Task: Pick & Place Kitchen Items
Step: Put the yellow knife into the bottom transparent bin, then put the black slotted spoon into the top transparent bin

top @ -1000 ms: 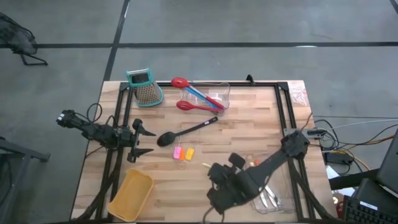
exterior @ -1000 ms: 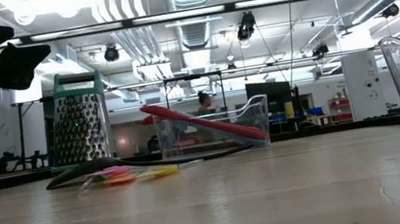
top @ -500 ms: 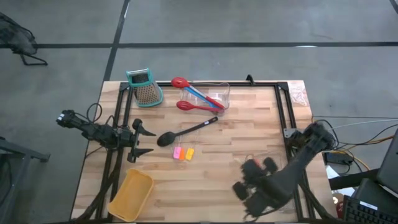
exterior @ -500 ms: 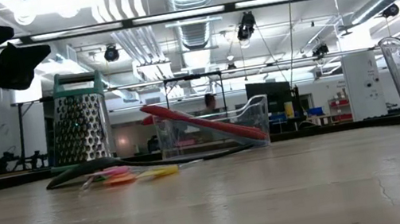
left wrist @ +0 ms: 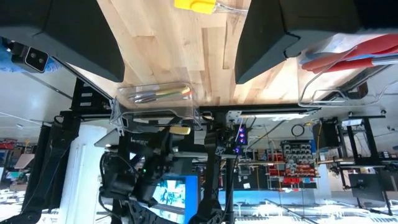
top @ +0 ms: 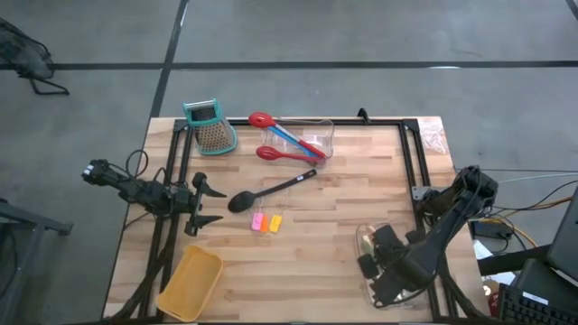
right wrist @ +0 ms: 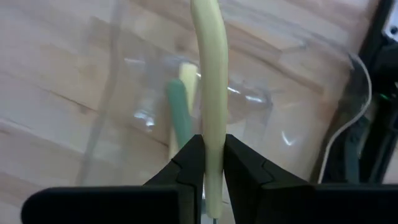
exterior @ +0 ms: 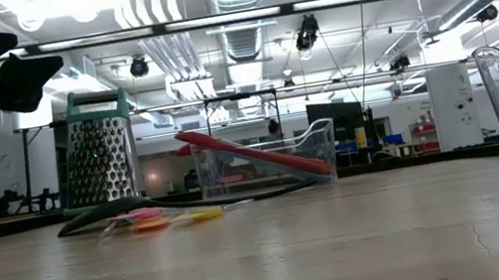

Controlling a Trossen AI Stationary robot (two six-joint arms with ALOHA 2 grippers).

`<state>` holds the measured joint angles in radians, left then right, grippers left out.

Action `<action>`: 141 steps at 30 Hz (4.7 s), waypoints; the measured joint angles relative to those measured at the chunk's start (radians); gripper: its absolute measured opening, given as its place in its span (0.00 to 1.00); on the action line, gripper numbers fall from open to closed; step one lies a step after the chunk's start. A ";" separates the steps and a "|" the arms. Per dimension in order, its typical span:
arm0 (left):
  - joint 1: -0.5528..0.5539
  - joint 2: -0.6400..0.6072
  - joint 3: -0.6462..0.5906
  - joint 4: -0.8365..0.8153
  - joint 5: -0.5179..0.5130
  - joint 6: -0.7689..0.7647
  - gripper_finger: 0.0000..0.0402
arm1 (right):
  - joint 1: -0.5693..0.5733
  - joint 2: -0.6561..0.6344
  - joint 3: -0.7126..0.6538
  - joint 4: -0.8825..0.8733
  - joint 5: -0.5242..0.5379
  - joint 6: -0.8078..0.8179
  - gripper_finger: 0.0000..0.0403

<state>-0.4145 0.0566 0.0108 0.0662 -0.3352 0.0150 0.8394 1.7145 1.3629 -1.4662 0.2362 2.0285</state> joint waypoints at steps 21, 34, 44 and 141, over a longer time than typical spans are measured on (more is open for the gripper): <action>0.000 0.000 0.000 0.000 0.000 0.000 0.78 | 0.000 0.000 -0.084 0.007 -0.001 0.003 0.22; 0.000 -0.001 0.000 0.000 0.000 0.021 0.78 | -0.051 -0.064 0.046 0.207 0.541 -0.467 0.02; 0.000 0.000 0.000 0.035 -0.004 0.055 0.78 | -0.146 -0.324 -0.286 1.065 0.541 -1.322 0.02; 0.585 1.572 0.791 -0.217 0.248 -0.037 0.75 | -0.214 -1.621 -1.285 1.290 0.306 -1.822 0.02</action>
<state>0.1703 1.6290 0.8023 -0.1508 -0.0870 -0.0216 0.6254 0.0937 0.0780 -0.1758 0.5423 0.2066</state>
